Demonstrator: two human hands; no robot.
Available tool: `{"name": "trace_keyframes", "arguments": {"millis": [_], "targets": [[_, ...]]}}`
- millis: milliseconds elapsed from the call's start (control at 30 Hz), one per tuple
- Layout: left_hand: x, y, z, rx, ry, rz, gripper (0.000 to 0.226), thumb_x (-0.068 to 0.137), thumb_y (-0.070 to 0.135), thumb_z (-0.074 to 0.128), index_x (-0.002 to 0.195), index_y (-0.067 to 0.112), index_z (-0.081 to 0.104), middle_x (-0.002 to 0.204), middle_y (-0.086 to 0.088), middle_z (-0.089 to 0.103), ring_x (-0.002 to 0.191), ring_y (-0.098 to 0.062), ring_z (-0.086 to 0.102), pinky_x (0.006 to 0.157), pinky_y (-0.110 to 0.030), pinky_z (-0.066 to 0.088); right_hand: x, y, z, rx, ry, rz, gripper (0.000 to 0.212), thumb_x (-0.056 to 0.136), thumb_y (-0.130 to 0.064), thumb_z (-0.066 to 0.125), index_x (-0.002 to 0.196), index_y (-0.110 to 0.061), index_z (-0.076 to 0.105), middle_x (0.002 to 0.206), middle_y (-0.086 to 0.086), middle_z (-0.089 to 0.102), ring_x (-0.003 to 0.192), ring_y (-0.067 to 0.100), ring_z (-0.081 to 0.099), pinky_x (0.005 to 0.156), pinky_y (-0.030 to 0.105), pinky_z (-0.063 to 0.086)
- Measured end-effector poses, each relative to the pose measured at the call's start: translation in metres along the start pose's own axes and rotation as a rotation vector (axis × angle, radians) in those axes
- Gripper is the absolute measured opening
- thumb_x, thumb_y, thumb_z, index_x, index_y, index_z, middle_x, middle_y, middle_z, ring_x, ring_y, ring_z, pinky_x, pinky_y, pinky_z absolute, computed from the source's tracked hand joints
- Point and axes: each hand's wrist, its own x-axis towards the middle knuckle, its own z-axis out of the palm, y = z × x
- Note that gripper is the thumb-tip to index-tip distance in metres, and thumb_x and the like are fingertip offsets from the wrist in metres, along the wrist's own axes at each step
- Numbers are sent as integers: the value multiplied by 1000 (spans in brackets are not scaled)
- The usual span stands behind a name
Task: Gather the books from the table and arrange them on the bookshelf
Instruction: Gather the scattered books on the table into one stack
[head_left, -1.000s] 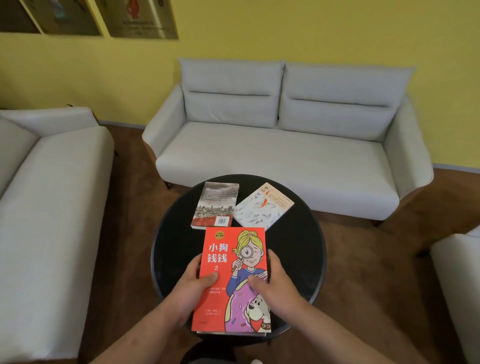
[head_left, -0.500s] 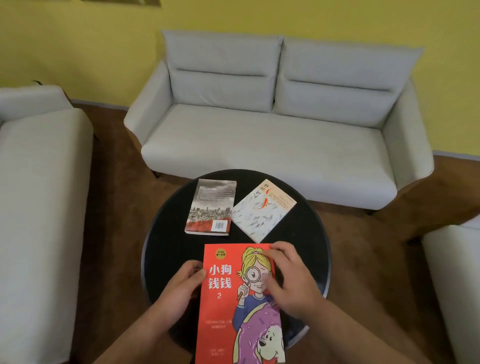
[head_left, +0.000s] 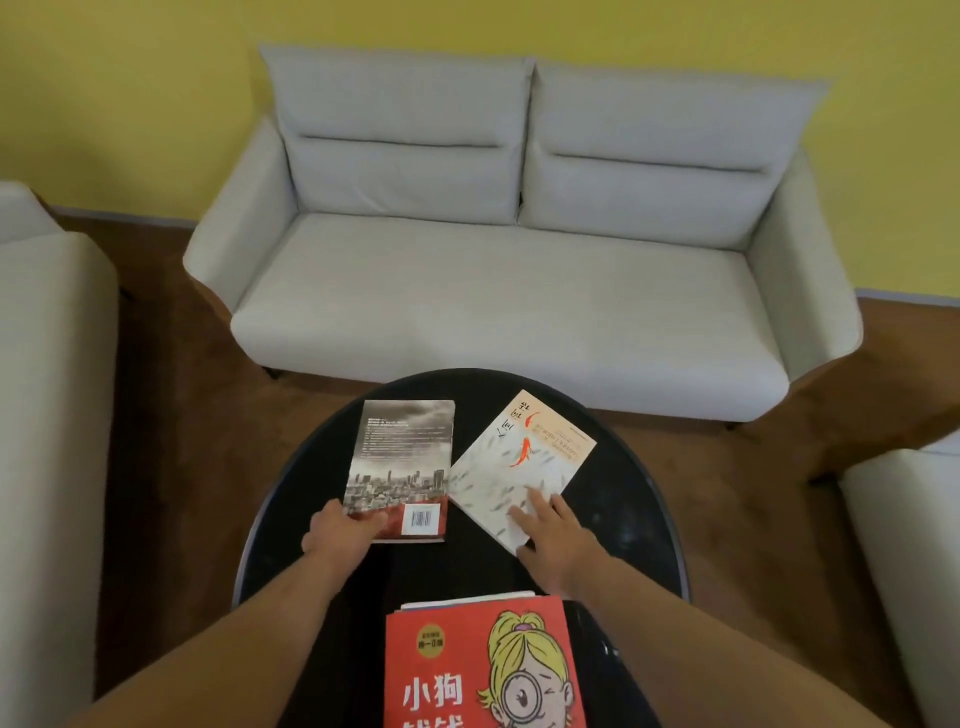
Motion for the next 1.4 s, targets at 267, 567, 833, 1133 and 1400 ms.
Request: {"name": "trace_keyframes", "arguments": {"millis": [267,567,833,1133,1400], "targets": [[-1,6,19,231,99,-144,77,77,34,85,134,4,44,134,-24,50,118,-41,55,91,-47,51,-36,31,25,150,143,177,45,100,-47,48,141,-29,48,163,1,22,151,29,18,120,53,27],[3,18,23,-75,33,-325,74,63,11,89,127,-4,55,110,-25,63,92,-38,66,69,-41,58,1,10,28,971,357,915,78,68,-46,88,117,-11,38,113,15,59,97,29,63,84,42,59],[0,9,22,-509,-189,-262,38,90,4,66,127,6,58,109,-14,64,100,-27,60,79,-38,50,-23,16,9,1502,367,662,27,85,-13,79,104,-13,58,97,8,69,82,23,69,65,37,61],[-91,15,-32,-687,-151,176,24,102,11,55,124,22,57,120,-9,68,107,-28,68,85,-49,60,-110,24,-22,1299,592,264,16,97,-22,64,112,-22,57,109,0,72,93,19,74,73,38,65],[-220,-15,-69,-807,-53,400,25,100,13,57,122,25,59,113,-7,75,102,-29,73,83,-50,59,-215,20,-21,1294,661,121,18,96,-26,66,111,-25,56,103,-4,73,87,18,77,65,33,63]]}}
